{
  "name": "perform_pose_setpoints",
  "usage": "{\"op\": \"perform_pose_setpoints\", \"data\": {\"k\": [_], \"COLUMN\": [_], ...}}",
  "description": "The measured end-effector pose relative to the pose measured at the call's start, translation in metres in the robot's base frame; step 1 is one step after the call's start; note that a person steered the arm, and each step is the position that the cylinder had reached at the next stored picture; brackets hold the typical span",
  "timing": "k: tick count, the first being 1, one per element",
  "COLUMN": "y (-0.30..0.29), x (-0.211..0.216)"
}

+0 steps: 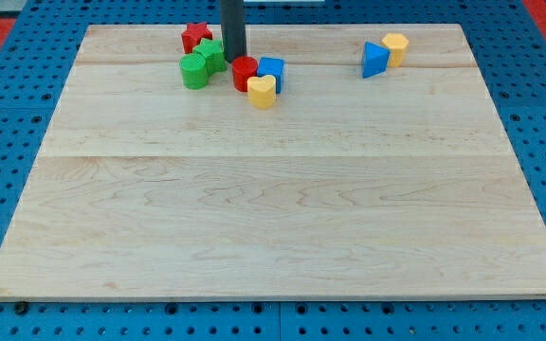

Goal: Place the red star into the red circle

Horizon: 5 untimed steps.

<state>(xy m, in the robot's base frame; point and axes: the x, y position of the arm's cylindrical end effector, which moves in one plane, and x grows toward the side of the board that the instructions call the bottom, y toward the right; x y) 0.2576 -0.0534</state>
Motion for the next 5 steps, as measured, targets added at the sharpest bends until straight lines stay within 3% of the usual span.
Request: {"op": "perform_pose_setpoints", "data": {"k": [1, 2, 4, 5], "y": [0.027, 0.014, -0.068, -0.080], "x": [-0.027, -0.065, -0.063, -0.039]}}
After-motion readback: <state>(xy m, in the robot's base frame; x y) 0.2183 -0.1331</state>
